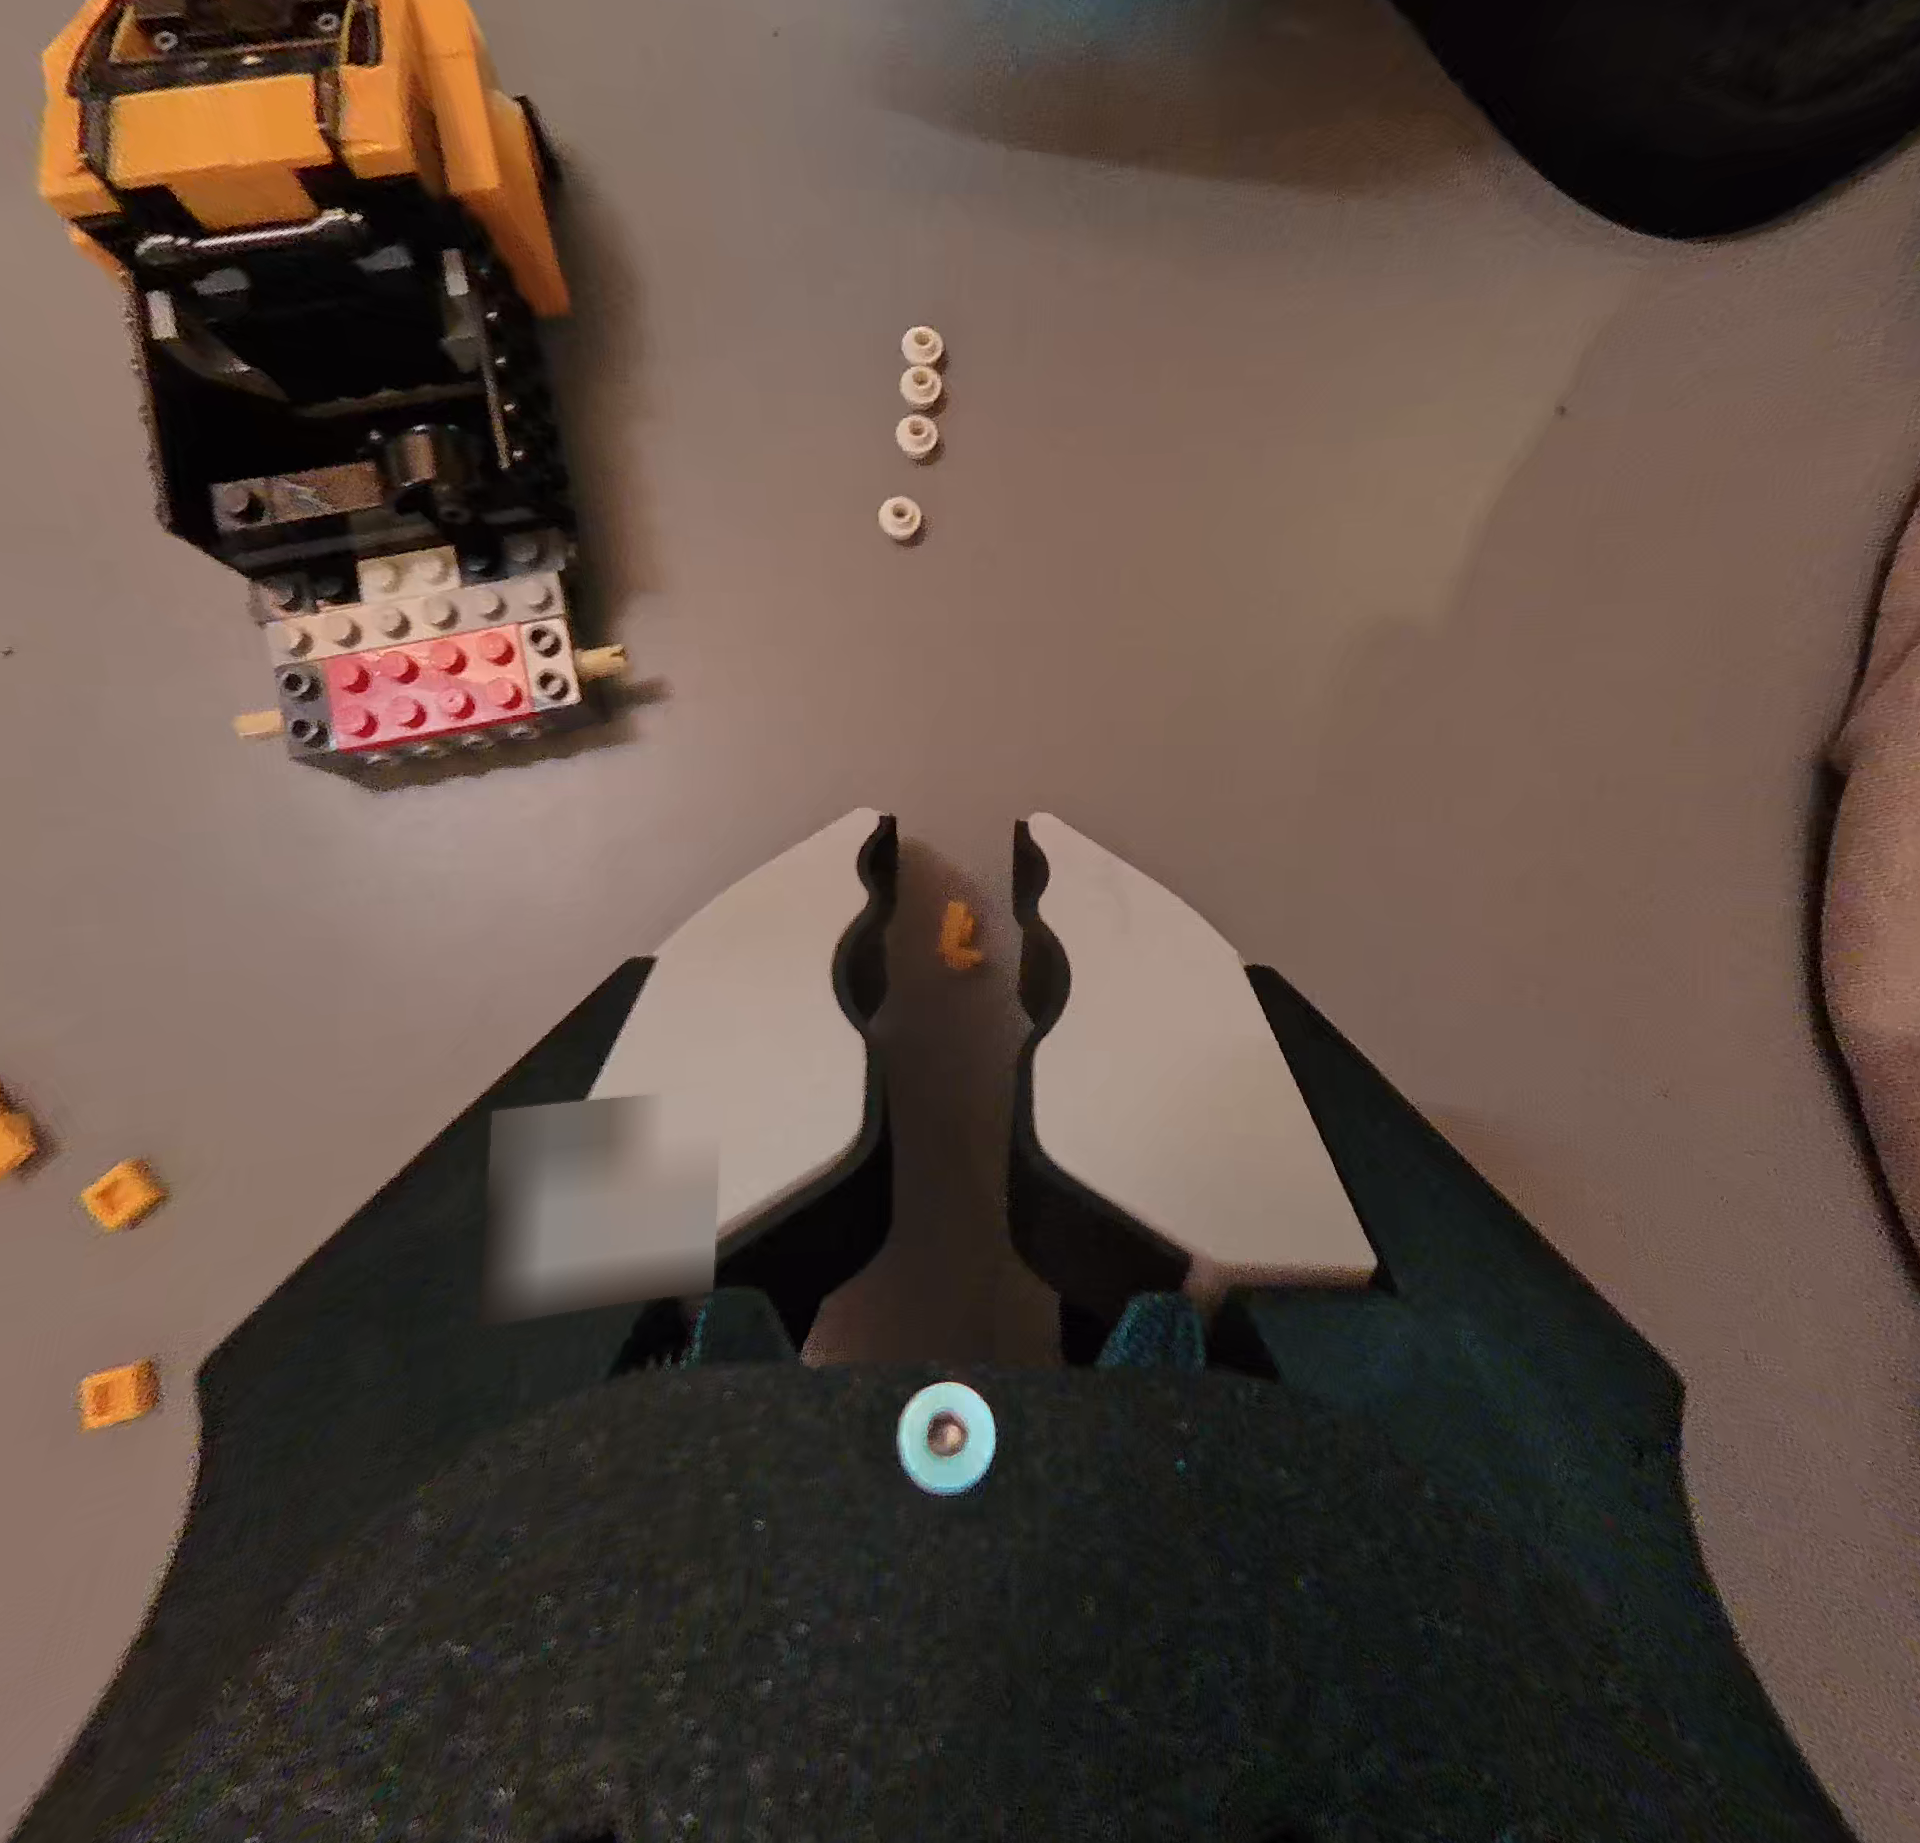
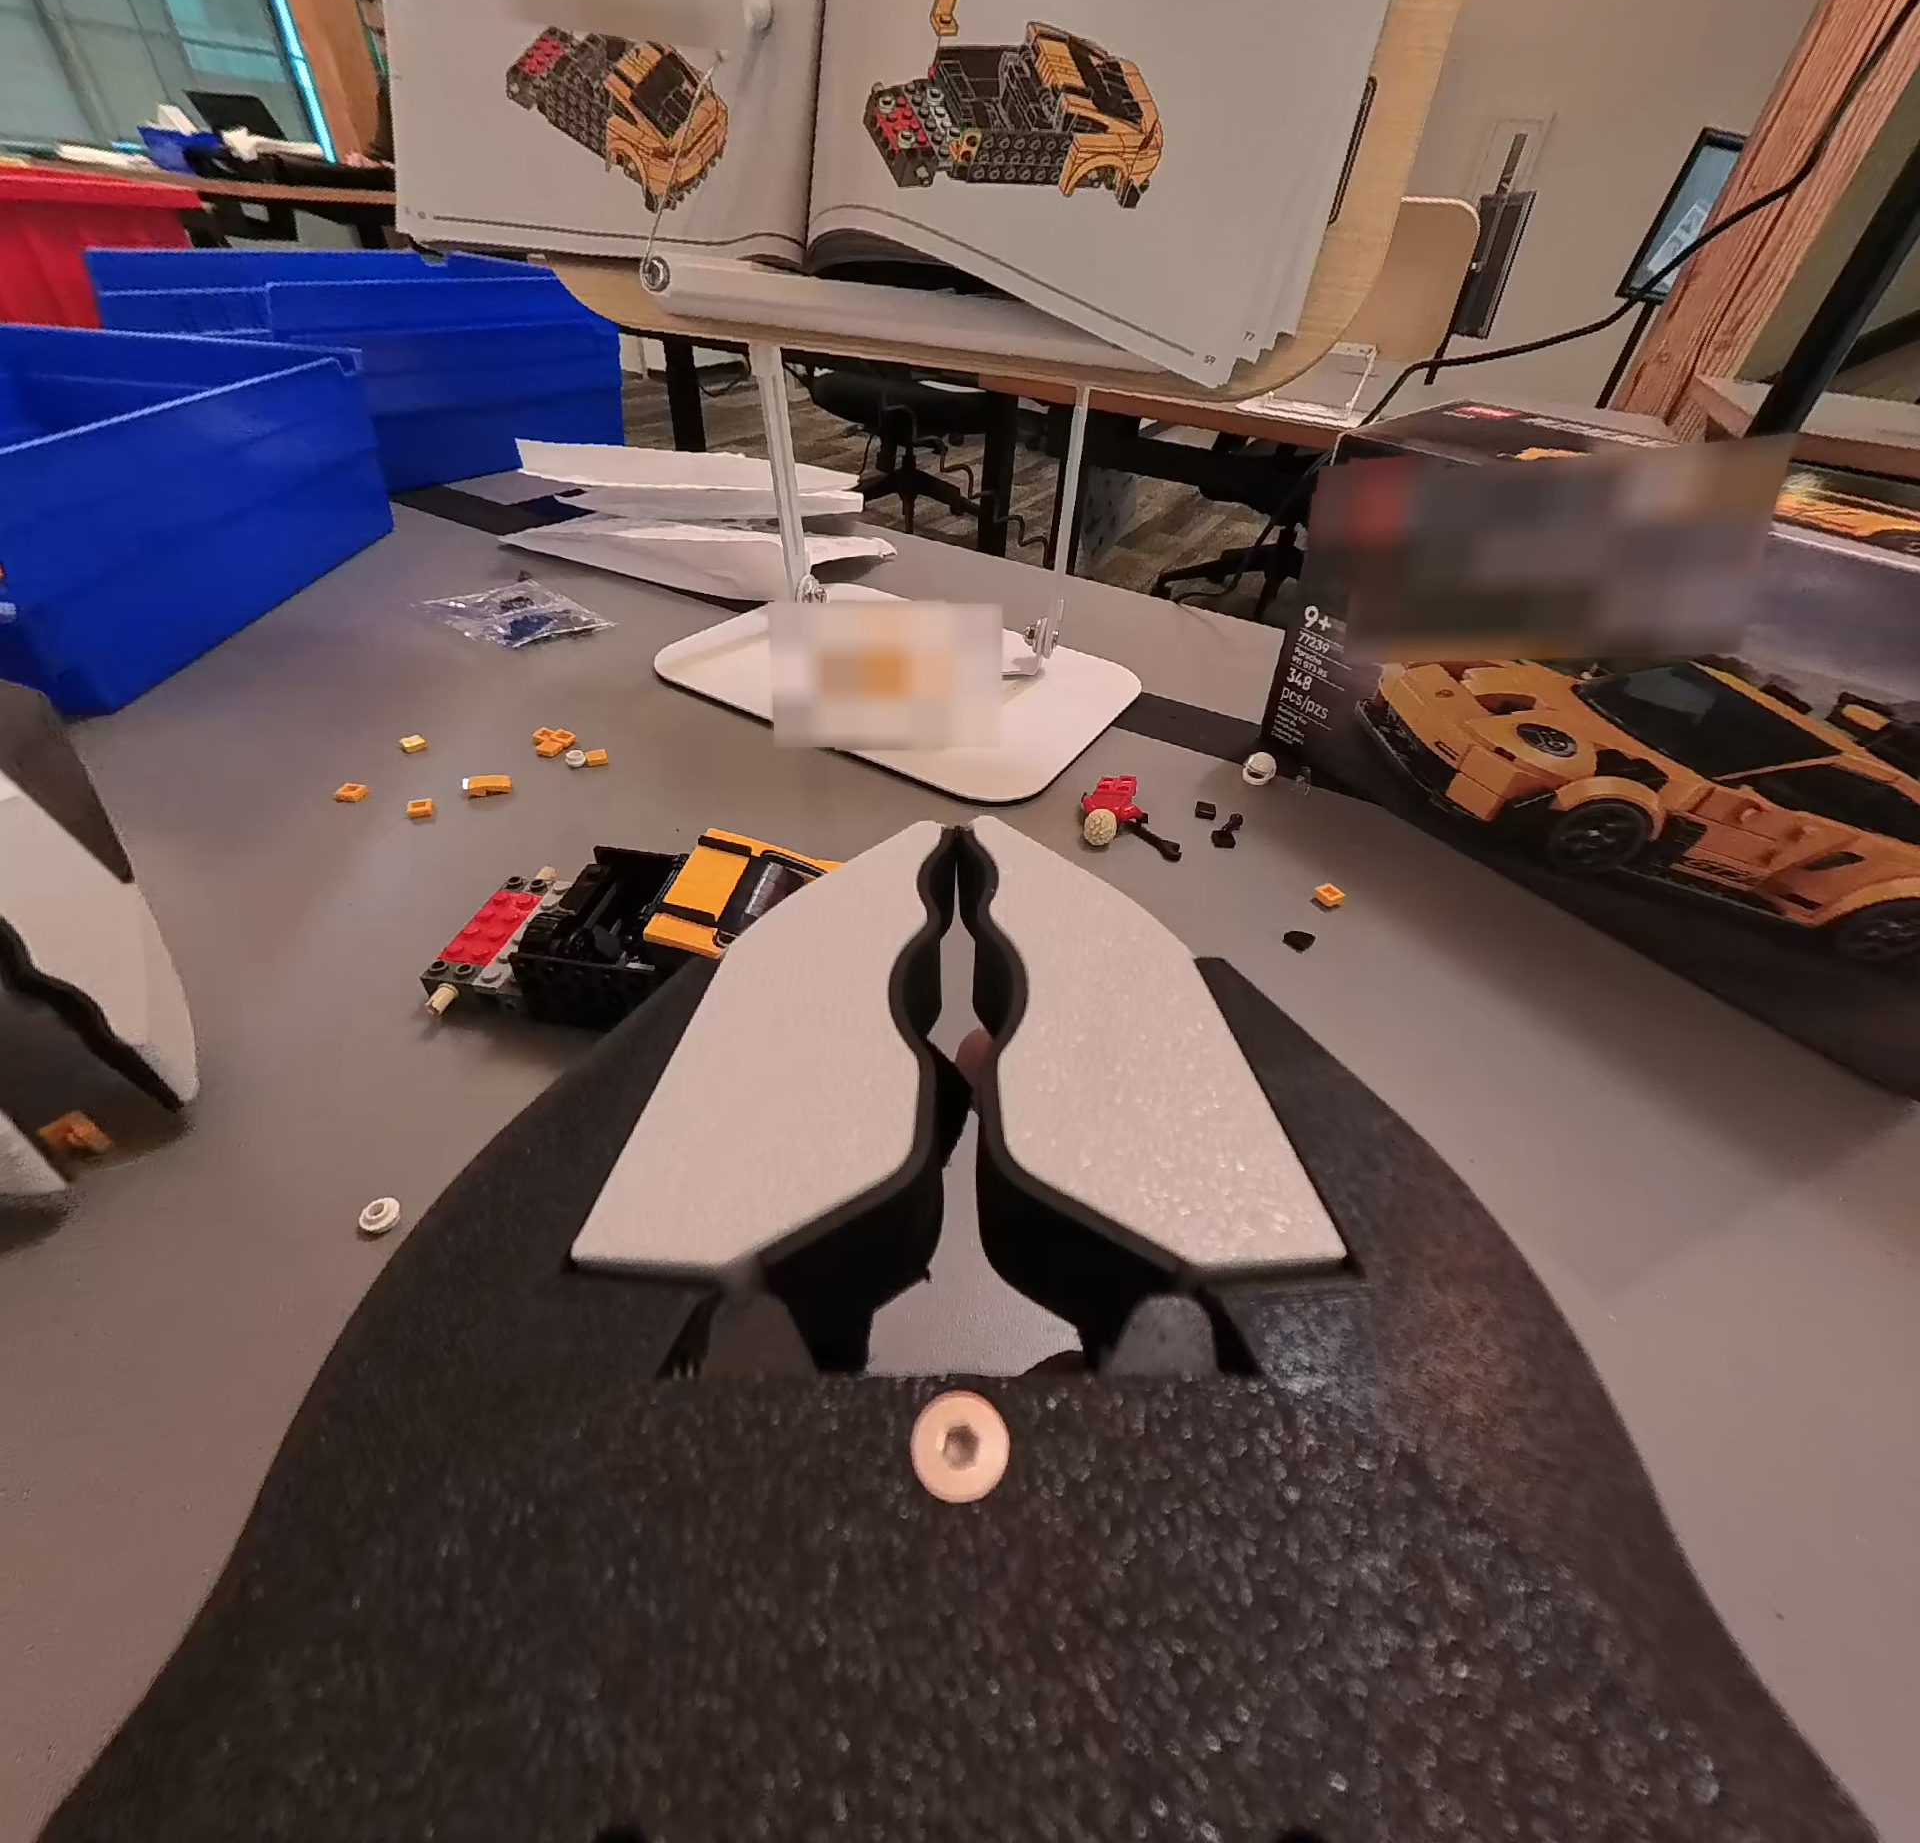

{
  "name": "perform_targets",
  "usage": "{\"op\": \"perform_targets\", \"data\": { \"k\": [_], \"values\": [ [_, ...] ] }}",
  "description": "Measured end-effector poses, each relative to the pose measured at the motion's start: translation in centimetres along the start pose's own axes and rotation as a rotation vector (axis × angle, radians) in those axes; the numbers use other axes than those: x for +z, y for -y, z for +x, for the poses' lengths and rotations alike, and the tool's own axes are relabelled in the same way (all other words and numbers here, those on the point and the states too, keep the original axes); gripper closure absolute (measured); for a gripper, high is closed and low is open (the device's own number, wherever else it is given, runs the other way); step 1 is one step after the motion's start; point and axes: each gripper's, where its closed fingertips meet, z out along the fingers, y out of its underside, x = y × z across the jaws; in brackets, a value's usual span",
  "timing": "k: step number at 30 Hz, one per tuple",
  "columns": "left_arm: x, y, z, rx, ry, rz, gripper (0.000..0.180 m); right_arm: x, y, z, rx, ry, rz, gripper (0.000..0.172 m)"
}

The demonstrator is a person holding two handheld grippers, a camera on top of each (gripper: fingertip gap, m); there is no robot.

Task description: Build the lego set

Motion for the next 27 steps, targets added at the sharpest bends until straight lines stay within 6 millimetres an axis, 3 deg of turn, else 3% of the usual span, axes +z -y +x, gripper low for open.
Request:
{"op": "perform_targets", "data": {
  "k": [7, 12, 14, 16, 19, 22, 24, 27],
  "values": [
    [-0.6, 1.8, 0.8, -0.065, -0.062, 0.123, 0.153, 0.0, 0.0, 0.0, 0.001, 0.004, -0.001, 0.172],
    [-4.4, 3.1, -1.3, -0.144, 0.039, 0.267, 0.162, -0.1, 0.1, 0.1, 0.006, 0.001, 0.003, 0.171],
    [-7.5, 3.1, -3.3, -0.178, 0.149, 0.343, 0.174, -0.1, 0.2, 0.3, 0.01, -0.007, 0.008, 0.171],
    [-11.8, 2.5, -5.7, -0.213, 0.289, 0.417, 0.18, -0.2, 0.3, 0.5, 0.018, -0.017, 0.012, 0.171],
    [-19.5, -0.2, -9.5, -0.302, 0.527, 0.458, 0.18, -0.2, 0.4, 0.7, 0.028, -0.026, 0.02, 0.171],
    [-26.0, -3.2, -11.5, -0.391, 0.683, 0.478, 0.18, -0.2, 0.4, 0.7, 0.03, -0.024, 0.019, 0.171],
    [-28.9, -5.6, -12.3, -0.423, 0.775, 0.437, 0.18, -0.2, 0.3, 0.7, 0.027, -0.025, 0.015, 0.171],
    [-31.3, -8.9, -12.9, -0.483, 0.839, 0.37, 0.18, -0.1, 0.1, 0.6, 0.028, -0.022, 0.009, 0.171]
  ]
}}
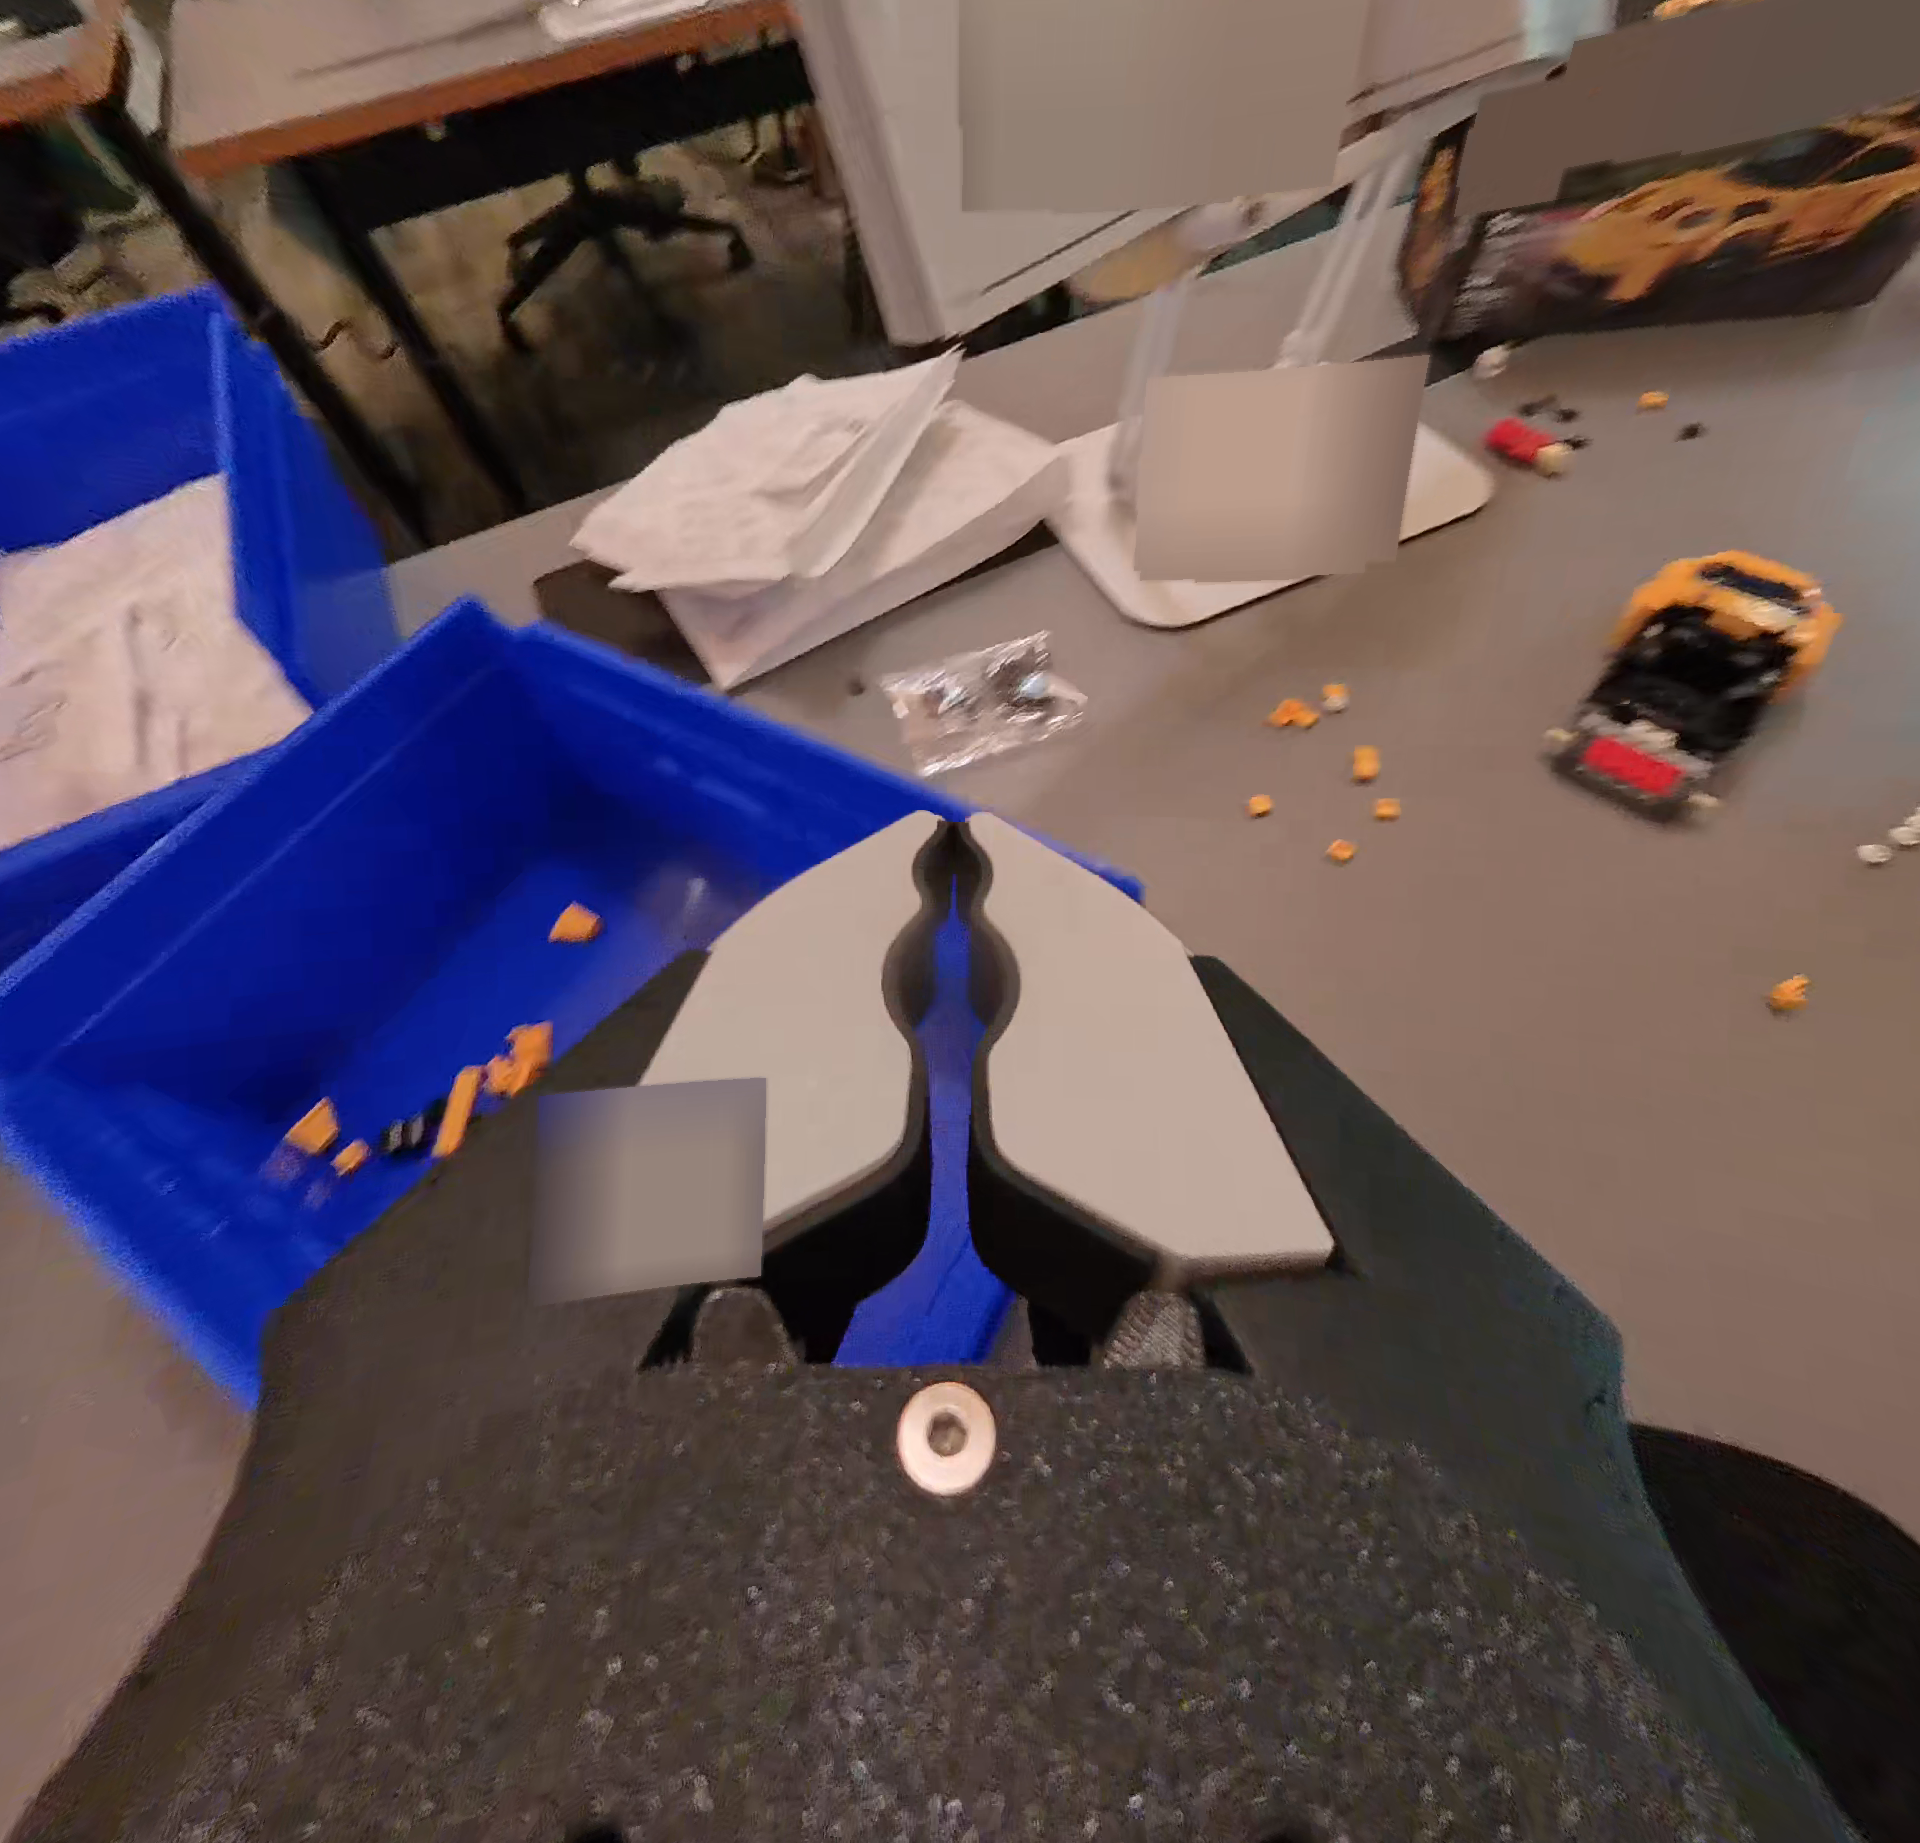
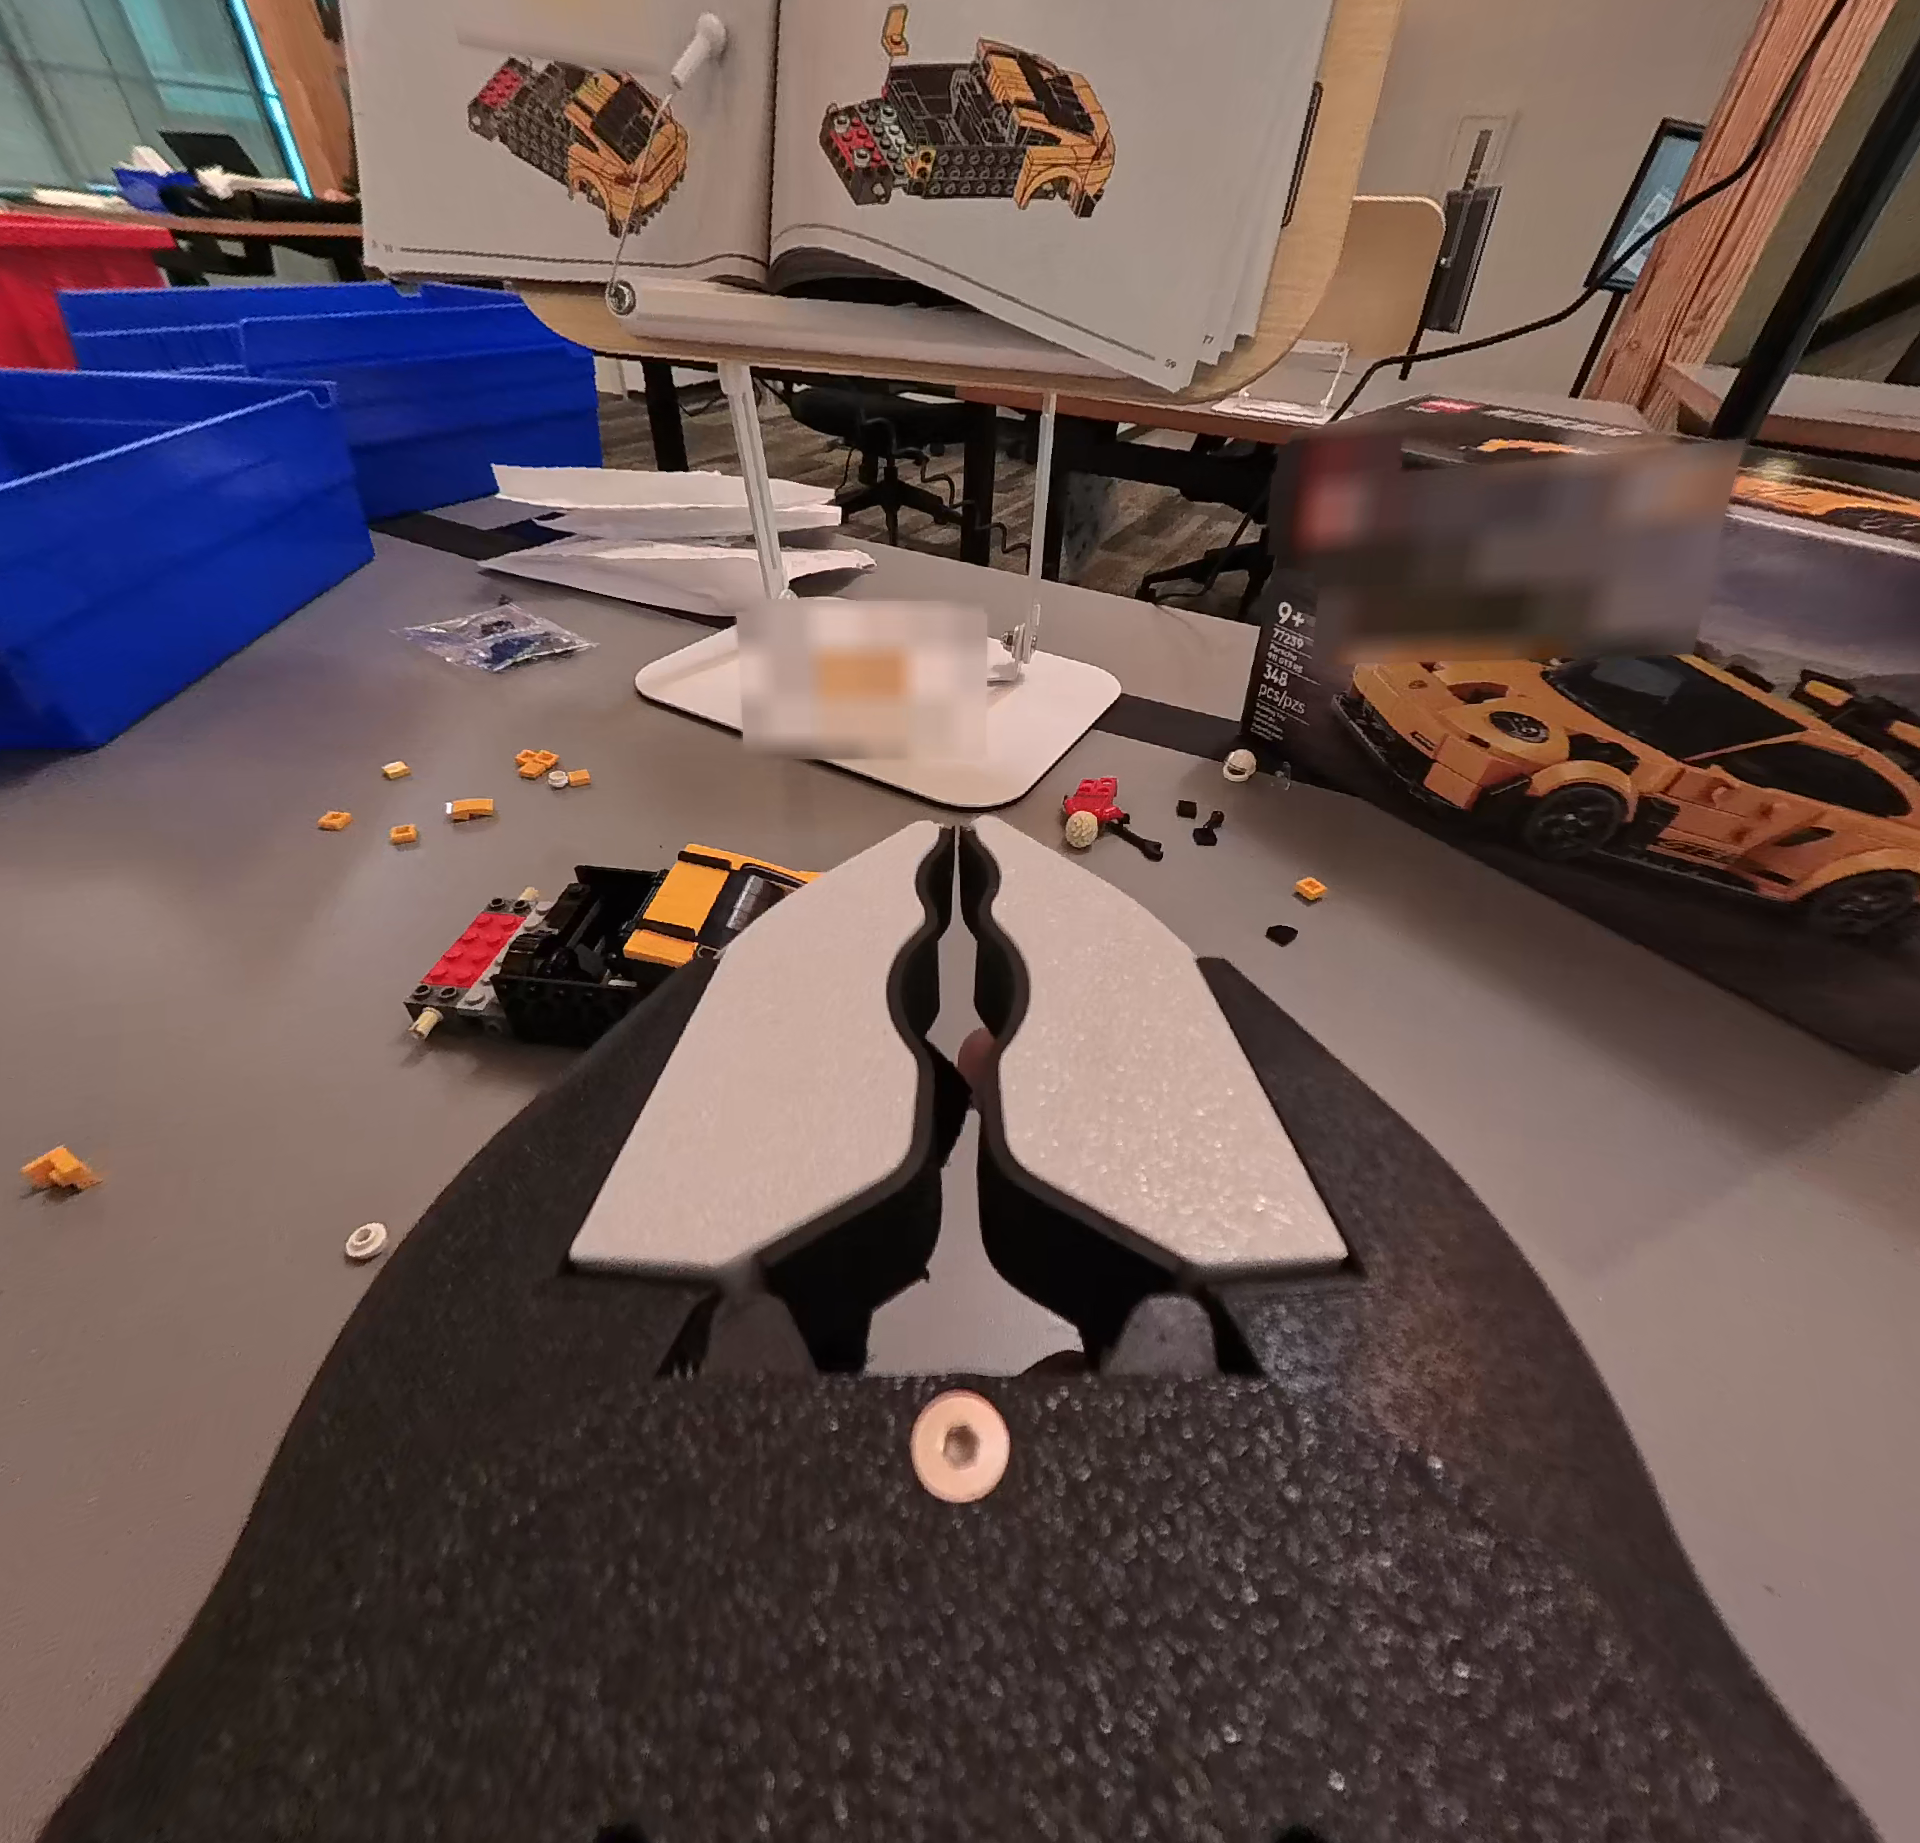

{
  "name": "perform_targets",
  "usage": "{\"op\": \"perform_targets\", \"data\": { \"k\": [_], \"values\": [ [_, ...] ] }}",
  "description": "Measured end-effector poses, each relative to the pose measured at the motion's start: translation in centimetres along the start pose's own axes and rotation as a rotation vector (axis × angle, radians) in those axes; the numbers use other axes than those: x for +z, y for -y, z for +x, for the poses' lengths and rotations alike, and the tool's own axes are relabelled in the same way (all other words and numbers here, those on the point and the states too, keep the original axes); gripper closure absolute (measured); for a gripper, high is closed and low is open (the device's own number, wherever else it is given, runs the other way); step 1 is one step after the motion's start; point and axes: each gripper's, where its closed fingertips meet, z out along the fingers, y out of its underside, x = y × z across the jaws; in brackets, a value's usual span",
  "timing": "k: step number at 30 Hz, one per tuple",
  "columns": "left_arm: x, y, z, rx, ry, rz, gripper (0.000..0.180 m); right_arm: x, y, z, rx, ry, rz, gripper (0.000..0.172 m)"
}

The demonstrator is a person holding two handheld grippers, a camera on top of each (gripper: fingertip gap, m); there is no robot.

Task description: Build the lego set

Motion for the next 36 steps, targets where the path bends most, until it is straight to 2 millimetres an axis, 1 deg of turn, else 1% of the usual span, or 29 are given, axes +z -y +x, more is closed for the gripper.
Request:
{"op": "perform_targets", "data": {
  "k": [1, 3, 4, 5, 6, 7, 10, 13, 14, 16, 18, 20, 23, 26, 28, 33, 36],
  "values": [
    [-0.3, -0.5, -0.7, -0.009, 0.017, -0.014, 0.18, 0.0, 0.0, -0.1, -0.001, 0.004, -0.001, 0.171],
    [-0.5, -1.3, -0.9, -0.024, 0.005, -0.025, 0.18, 0.0, 0.0, -0.5, -0.008, 0.026, 0.001, 0.172],
    [-0.5, -1.6, -0.3, -0.023, -0.014, -0.024, 0.18, 0.0, 0.0, -0.8, -0.014, 0.045, 0.002, 0.172],
    [-0.3, -2.0, 0.7, -0.017, -0.046, -0.024, 0.18, 0.0, 0.0, -1.4, -0.021, 0.075, 0.005, 0.172],
    [0.0, -2.4, 2.1, -0.014, -0.095, -0.028, 0.18, 0.0, 0.0, -2.2, -0.03, 0.115, 0.007, 0.172],
    [0.4, -3.0, 4.3, -0.016, -0.166, -0.037, 0.179, -0.1, 0.0, -2.9, -0.042, 0.146, 0.009, 0.172],
    [1.9, -5.4, 12.2, 0.017, -0.394, -0.108, 0.168, 0.0, -0.3, -4.2, -0.1, 0.183, 0.002, 0.172],
    [3.6, -8.1, 19.6, 0.115, -0.549, -0.184, 0.165, 0.1, -0.6, -4.5, -0.113, 0.194, -0.013, 0.172],
    [4.2, -8.9, 21.7, 0.139, -0.593, -0.208, 0.164, 0.1, -0.6, -4.5, -0.108, 0.196, -0.014, 0.172],
    [5.3, -10.2, 24.8, 0.199, -0.654, -0.243, 0.163, 0.1, -0.6, -4.4, -0.096, 0.198, -0.014, 0.172],
    [6.5, -11.1, 26.9, 0.259, -0.701, -0.281, 0.161, 0.2, -0.7, -4.3, -0.082, 0.206, -0.017, 0.172],
    [7.7, -11.9, 28.1, 0.312, -0.734, -0.319, 0.159, 0.2, -0.7, -4.4, -0.07, 0.217, -0.021, 0.172],
    [8.8, -12.7, 29.5, 0.384, -0.794, -0.357, 0.157, 0.3, -0.8, -4.4, -0.053, 0.232, -0.028, 0.172],
    [9.5, -12.6, 29.8, 0.475, -0.799, -0.329, 0.164, 0.5, -0.9, -4.4, -0.026, 0.246, -0.037, 0.172],
    [9.7, -12.5, 29.9, 0.569, -0.786, -0.278, 0.173, 0.6, -1.0, -4.3, -0.004, 0.252, -0.042, 0.172],
    [9.9, -12.0, 30.3, 0.857, -0.681, -0.086, 0.173, 0.8, -1.2, -4.0, 0.042, 0.258, -0.052, 0.172],
    [9.9, -11.5, 30.3, 0.918, -0.645, -0.023, 0.173, 0.8, -1.2, -3.9, 0.052, 0.256, -0.054, 0.172]
  ]
}}
